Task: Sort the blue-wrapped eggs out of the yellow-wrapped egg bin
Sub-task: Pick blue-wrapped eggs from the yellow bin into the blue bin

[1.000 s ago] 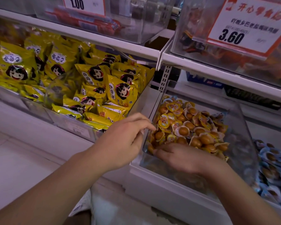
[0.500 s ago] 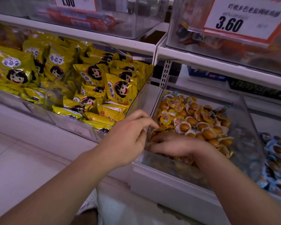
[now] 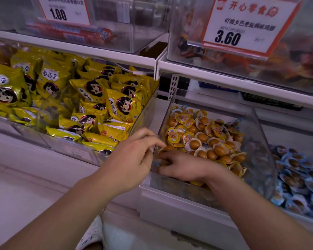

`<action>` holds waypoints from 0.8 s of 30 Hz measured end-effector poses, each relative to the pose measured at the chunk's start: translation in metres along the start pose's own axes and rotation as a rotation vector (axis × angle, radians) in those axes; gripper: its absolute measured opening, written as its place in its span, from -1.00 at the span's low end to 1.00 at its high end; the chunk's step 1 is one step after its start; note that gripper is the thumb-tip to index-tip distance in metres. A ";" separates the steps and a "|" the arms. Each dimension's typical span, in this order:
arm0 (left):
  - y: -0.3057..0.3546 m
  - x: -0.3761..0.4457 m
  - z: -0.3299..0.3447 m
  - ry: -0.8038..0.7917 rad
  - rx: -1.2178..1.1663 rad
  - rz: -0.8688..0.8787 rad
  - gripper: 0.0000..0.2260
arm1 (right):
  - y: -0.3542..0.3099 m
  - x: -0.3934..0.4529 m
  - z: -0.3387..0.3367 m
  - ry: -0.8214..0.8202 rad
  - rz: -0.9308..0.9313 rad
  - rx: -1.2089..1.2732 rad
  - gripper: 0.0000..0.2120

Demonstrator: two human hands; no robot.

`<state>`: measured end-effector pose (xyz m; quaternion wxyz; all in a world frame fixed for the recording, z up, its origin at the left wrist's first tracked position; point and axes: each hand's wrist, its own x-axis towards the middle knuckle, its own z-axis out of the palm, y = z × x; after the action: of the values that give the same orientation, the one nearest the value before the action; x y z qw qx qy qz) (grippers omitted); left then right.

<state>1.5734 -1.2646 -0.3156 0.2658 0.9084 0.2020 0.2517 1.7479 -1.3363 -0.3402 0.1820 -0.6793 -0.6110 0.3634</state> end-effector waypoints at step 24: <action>0.086 0.058 0.085 -0.042 -1.526 -0.875 -0.69 | 0.026 -0.086 -0.033 0.738 -0.019 0.259 -0.74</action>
<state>1.6876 -1.3343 -0.3073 0.8768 0.3285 0.3035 0.1766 1.7906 -1.4177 -0.3131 0.4772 -0.7301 -0.4599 0.1668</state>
